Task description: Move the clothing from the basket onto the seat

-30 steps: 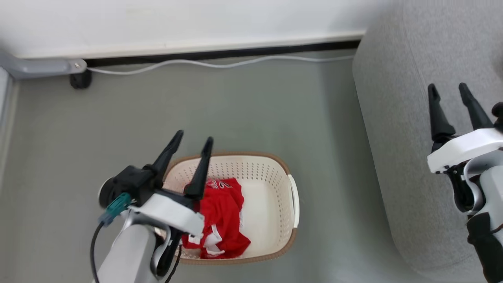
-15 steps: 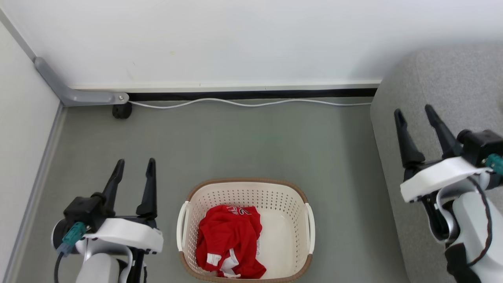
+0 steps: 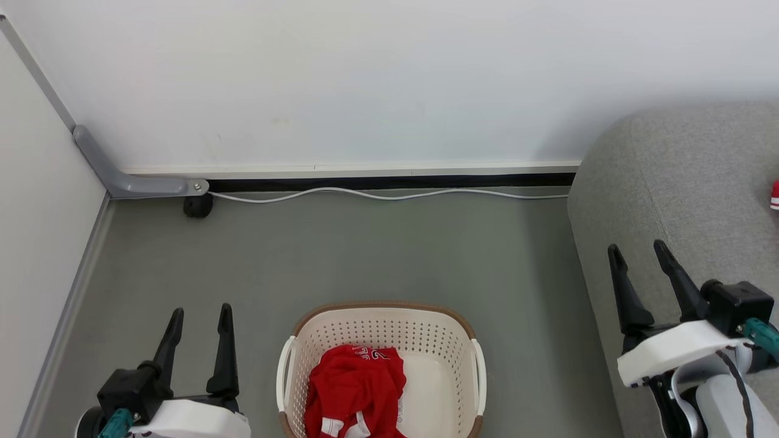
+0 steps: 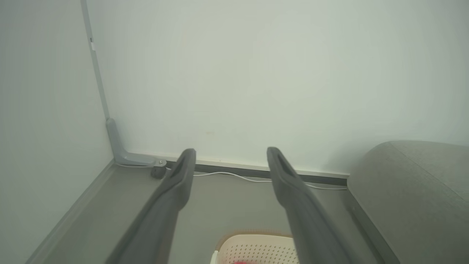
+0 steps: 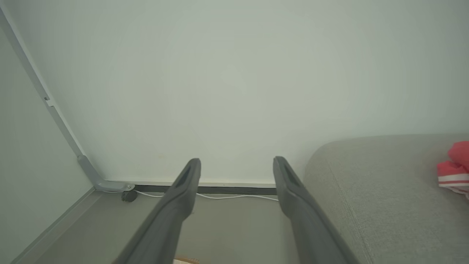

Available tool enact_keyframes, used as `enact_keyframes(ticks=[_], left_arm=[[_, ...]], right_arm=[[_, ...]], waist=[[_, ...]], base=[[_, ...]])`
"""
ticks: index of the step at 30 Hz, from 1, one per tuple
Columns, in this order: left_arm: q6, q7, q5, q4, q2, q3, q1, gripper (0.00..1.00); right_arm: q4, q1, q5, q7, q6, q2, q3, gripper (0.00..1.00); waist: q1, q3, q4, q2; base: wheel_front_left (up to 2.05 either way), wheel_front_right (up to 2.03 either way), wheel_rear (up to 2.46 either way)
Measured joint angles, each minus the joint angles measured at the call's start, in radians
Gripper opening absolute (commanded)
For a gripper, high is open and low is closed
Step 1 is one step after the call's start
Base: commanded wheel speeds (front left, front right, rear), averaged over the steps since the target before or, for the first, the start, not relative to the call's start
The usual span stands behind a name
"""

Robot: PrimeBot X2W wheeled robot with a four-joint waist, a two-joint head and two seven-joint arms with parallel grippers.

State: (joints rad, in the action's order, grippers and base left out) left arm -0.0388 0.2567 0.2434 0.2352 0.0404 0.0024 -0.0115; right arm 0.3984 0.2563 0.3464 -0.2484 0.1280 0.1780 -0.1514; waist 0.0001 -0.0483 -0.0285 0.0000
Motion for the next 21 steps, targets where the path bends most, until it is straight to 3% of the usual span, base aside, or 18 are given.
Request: enact_keyframes(ticks=[4, 21], left_arm=[[0.024, 0.0, 0.015, -0.019, 0.001, -0.021, 0.036, 1.0], [0.027, 0.0, 0.024, -0.034, 0.002, -0.044, 0.089, 1.0]], right_arm=[[-0.012, -0.046, -0.012, 0.0, 0.0, -0.012, 0.01, 1.0], [-0.033, -0.114, -0.052, 0.0, 0.0, -0.047, 0.013, 1.0]], waist=[[0.0, 0.018, 0.007, 0.0], [-0.0001, 0.04, 0.035, 0.0]], base=[[0.0, 0.0, 0.0], [0.0, 0.0, 0.0]])
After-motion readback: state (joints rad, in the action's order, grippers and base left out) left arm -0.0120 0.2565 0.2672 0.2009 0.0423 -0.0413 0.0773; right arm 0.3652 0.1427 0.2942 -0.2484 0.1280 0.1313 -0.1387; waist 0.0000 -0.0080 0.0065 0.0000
